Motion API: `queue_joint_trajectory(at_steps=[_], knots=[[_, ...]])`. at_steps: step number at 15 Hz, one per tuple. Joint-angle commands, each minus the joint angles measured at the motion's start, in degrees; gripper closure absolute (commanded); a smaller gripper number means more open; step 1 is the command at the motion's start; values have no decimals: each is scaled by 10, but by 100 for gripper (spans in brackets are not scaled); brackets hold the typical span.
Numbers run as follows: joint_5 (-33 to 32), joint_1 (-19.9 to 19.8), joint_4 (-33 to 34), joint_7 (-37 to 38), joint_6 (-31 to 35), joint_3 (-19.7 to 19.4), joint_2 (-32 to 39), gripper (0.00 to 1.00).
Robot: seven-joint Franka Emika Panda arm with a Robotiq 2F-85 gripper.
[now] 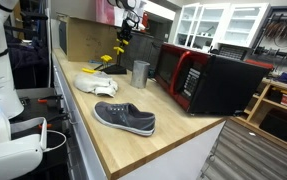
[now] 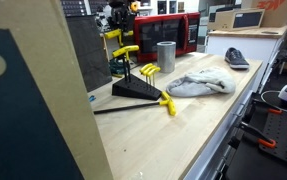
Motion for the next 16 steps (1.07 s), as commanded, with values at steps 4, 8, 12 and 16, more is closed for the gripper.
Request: queue_joint_trajectory(at_steps=[4, 8, 12, 16], knots=[[-9, 3, -17, 0, 14, -6, -16, 95], [-21, 6, -18, 0, 23, -9, -14, 95], [-25, 7, -33, 0, 27, -8, -15, 95], [-35, 10, -62, 4, 52, -9, -15, 95]])
